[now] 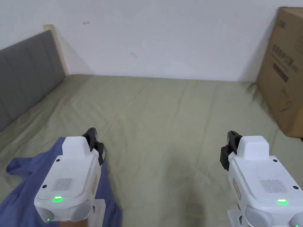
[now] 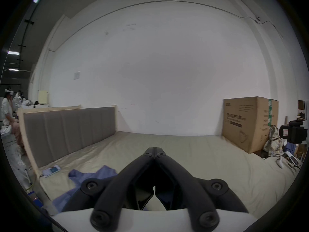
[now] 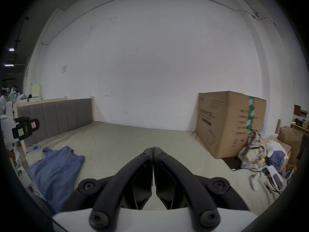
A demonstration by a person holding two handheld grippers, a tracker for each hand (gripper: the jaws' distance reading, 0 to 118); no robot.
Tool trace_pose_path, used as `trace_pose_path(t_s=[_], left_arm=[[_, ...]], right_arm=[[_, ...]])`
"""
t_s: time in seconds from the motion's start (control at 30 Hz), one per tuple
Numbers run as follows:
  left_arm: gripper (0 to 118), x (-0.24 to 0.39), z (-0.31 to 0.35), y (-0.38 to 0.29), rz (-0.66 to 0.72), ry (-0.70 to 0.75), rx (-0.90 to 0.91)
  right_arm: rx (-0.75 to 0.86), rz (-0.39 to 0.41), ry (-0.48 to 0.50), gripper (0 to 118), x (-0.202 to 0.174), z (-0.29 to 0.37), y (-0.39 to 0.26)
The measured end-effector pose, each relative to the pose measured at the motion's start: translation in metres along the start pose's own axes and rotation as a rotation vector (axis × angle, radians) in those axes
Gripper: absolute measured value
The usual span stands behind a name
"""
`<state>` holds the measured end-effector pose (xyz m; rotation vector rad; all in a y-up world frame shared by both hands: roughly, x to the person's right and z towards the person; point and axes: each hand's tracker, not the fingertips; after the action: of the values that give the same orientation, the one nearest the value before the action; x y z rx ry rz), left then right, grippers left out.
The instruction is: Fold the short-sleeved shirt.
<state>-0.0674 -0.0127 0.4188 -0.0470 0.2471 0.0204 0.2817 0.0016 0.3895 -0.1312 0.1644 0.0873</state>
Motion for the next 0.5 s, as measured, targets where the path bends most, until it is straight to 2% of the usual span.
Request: trace_pose_path(t_s=[0.27,0.5], left_arm=[[0,-0.116,0.049,0.004,-0.034,0.261,0.002],[0,-0.192,0.106,0.003,-0.046,0.43,-0.016]], right_arm=[[0.043,0.011,0.269,0,-0.111,-0.011,0.019],[0.047,0.011,0.434,0,-0.19,-0.006,0.023]])
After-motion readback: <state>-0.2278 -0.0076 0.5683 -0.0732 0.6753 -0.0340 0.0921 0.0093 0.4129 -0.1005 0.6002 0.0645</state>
